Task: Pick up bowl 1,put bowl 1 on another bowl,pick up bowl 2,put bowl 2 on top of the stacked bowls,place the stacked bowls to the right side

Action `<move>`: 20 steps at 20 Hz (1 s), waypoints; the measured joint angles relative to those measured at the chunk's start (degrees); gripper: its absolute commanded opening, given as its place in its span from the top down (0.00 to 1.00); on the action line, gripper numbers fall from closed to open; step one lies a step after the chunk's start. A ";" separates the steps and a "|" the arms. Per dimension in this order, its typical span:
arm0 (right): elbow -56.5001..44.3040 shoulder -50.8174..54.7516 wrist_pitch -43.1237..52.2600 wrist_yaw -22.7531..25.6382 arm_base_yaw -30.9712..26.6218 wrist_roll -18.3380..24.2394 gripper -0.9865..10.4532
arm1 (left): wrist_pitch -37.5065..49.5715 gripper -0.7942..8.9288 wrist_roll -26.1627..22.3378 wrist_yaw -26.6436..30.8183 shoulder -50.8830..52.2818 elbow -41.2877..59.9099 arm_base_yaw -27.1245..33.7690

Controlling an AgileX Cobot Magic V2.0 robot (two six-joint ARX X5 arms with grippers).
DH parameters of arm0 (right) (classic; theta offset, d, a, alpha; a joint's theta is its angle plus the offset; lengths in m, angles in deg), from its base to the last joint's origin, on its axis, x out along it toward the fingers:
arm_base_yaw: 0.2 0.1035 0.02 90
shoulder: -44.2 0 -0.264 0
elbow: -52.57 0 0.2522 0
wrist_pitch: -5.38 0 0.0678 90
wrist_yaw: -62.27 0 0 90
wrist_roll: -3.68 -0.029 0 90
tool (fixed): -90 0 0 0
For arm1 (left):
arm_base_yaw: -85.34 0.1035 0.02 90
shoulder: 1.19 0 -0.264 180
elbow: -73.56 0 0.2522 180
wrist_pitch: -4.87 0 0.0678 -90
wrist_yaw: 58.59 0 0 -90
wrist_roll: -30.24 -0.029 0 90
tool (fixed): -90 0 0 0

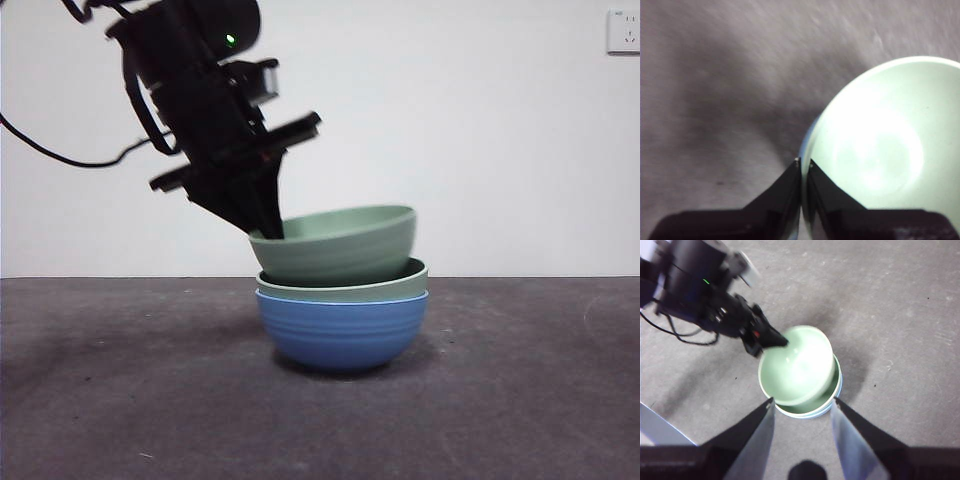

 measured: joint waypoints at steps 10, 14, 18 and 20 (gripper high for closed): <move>0.00 -0.02 -2.91 0.00 0.00 0.00 0.75 | 0.00 0.59 0.11 -0.20 -1.20 0.00 -1.03; 0.00 -0.02 -3.39 0.02 0.00 0.00 0.74 | -1.84 0.59 0.11 -1.64 -1.20 -0.61 -1.57; 0.00 -0.57 -3.52 0.00 0.00 0.02 0.65 | -9.25 0.59 0.09 -1.49 -0.57 -6.64 -1.57; 0.00 -2.47 -3.50 0.00 0.00 0.00 0.55 | -13.42 0.59 -0.37 -1.49 1.25 -9.94 -1.57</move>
